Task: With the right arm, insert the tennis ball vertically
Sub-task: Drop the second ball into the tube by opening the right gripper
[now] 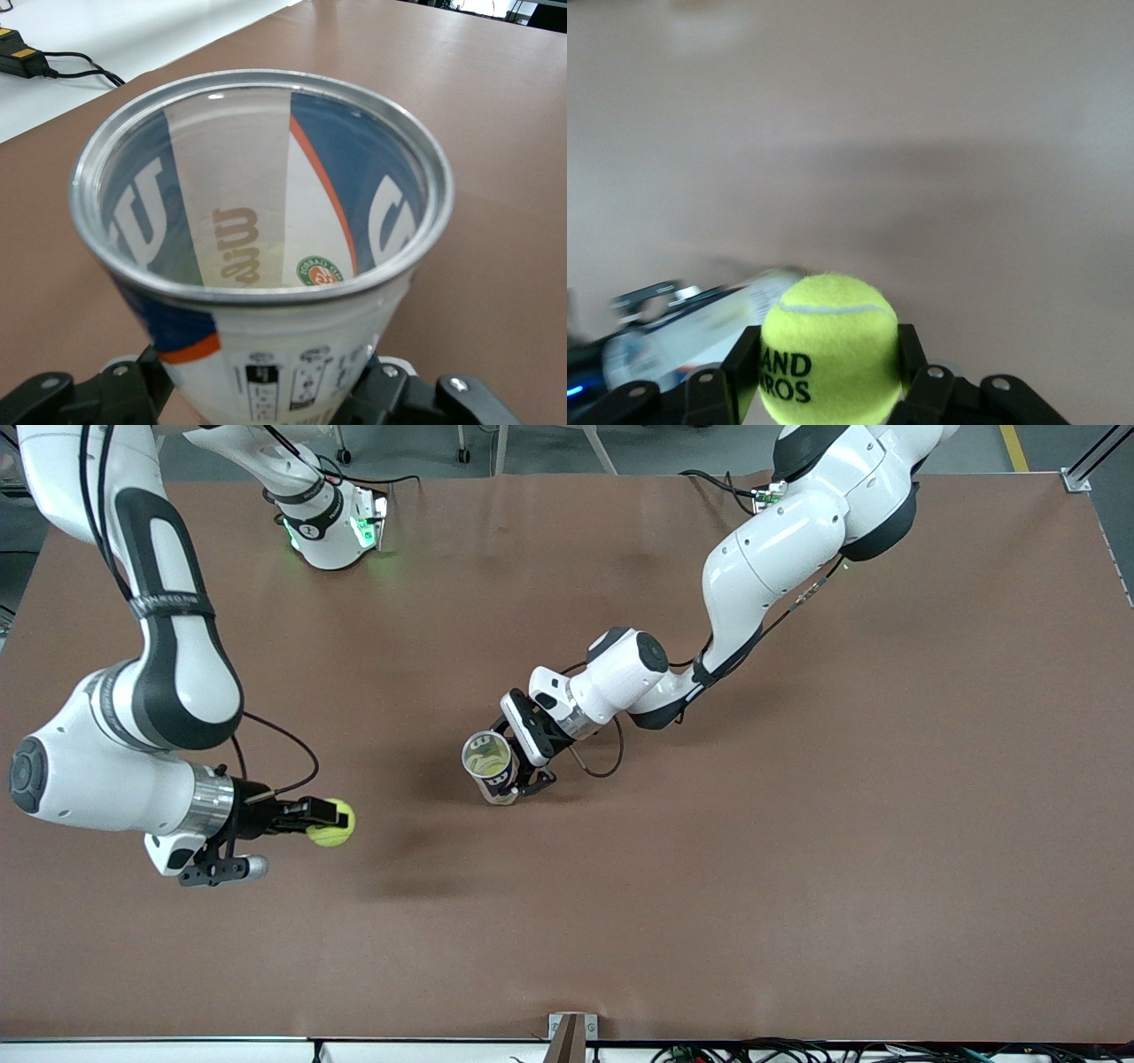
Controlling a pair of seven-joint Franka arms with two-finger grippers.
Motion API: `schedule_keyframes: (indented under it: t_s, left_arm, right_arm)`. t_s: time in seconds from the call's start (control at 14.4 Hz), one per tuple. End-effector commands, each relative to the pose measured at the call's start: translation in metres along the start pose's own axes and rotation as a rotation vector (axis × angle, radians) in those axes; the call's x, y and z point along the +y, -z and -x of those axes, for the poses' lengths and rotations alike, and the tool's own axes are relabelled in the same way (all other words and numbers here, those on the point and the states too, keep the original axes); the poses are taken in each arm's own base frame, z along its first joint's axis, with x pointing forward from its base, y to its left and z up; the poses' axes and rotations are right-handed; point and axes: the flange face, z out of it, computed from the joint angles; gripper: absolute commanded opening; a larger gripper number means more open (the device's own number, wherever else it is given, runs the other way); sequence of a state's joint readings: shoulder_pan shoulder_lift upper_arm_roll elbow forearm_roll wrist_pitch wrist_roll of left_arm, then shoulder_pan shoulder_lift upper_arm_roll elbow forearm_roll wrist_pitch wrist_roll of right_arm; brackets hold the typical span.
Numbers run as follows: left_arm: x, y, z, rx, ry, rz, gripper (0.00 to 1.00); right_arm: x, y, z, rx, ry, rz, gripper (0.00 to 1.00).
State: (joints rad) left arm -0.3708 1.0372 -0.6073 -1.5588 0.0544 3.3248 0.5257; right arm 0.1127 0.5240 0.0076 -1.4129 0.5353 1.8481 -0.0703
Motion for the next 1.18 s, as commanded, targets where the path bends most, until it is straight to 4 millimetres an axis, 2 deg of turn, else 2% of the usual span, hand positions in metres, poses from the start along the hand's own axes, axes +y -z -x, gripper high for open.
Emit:
schedule_keyframes:
  t_s: [0.0,0.35,0.7,1.11]
  left_arm:
    - [-0.001,-0.004,0.005,-0.009,-0.009,-0.005,0.77]
    - [-0.001,-0.004,0.005,-0.009,-0.009,-0.005,0.77]
    - [-0.001,-0.003,0.003,-0.006,-0.006,-0.006,0.77]
    - [-0.001,-0.003,0.003,-0.006,-0.004,-0.006,0.77]
  right_arm:
    - [-0.046,-0.003,0.013,-0.065,-0.070,-0.081,0.16]
    - [-0.132,-0.051,0.041,-0.144,-0.089,-0.067,0.16]
    - [-0.155,-0.071,0.047,-0.135,-0.094,-0.060,0.16]
    - [-0.158,-0.086,0.052,-0.159,-0.087,-0.044,0.16]
